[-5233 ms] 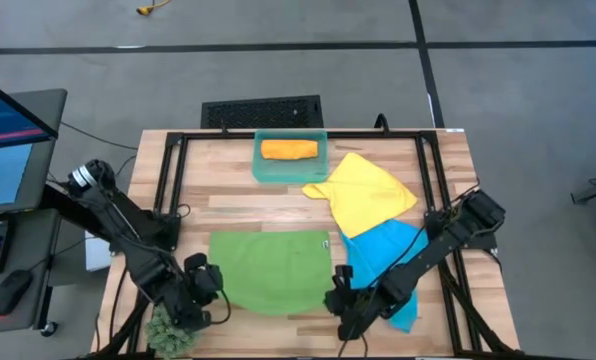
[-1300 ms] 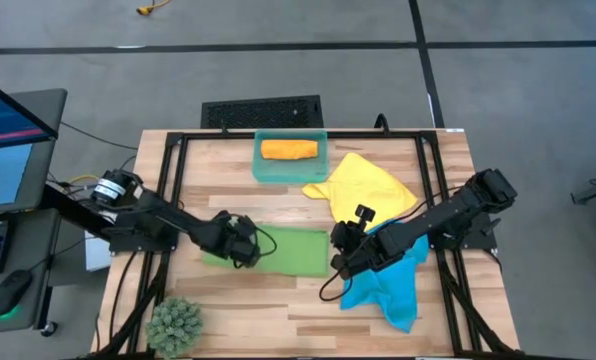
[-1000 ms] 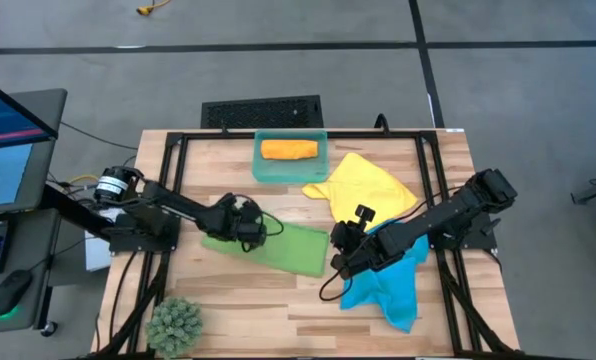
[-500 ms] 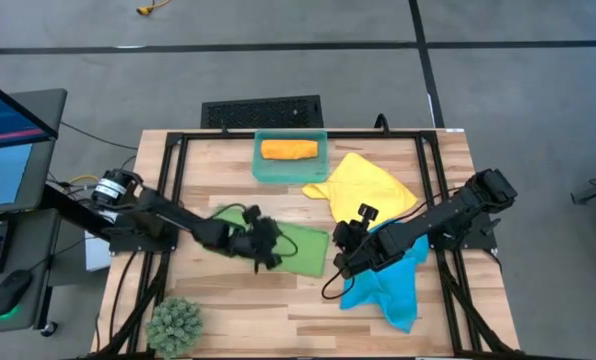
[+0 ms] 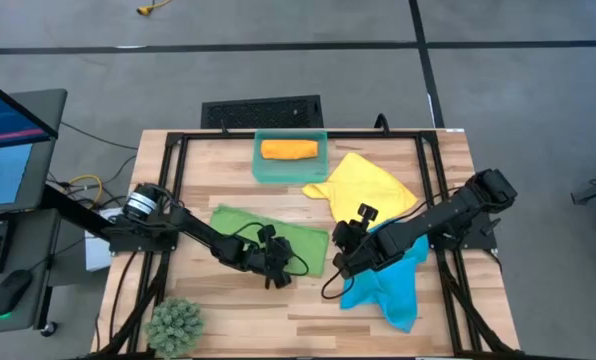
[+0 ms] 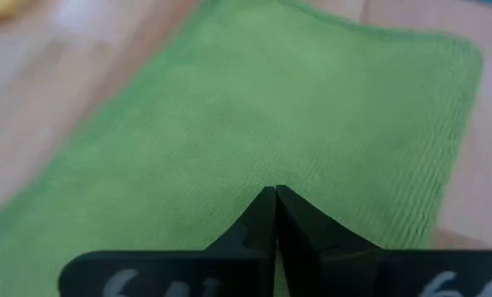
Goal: Roll microfiber towels into tight, uniform cylinder then place into a basket
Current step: Fold the green towel
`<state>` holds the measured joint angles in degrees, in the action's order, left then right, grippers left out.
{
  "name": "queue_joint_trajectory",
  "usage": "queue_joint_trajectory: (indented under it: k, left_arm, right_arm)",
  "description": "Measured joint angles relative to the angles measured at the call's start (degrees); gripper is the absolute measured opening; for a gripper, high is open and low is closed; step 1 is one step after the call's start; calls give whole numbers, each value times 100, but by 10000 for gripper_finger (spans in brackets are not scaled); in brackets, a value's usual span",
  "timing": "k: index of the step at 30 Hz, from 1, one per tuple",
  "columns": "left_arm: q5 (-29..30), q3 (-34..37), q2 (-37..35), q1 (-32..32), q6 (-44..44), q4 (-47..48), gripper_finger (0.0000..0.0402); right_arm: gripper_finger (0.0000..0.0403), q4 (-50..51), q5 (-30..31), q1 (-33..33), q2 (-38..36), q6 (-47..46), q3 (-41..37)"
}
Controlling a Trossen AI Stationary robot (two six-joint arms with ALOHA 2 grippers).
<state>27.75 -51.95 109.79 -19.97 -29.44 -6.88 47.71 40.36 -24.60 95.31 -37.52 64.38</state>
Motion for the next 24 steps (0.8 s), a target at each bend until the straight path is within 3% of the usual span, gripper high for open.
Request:
queue_joint_trajectory:
  k: [7, 11, 24]
  left_arm:
    - [-180, -401, 262, -89, 103, 355, 2]
    - [-264, -651, 261, -266, 594, 936, 2]
    - [-971, -2005, 300, -1050, 1405, 4597, 2]
  right_arm:
    - [65, -4, 0, -11, 2, -1, 0]
    - [65, -8, 0, -12, 2, 0, 0]
    - [65, 4, 0, -11, 2, 0, 0]
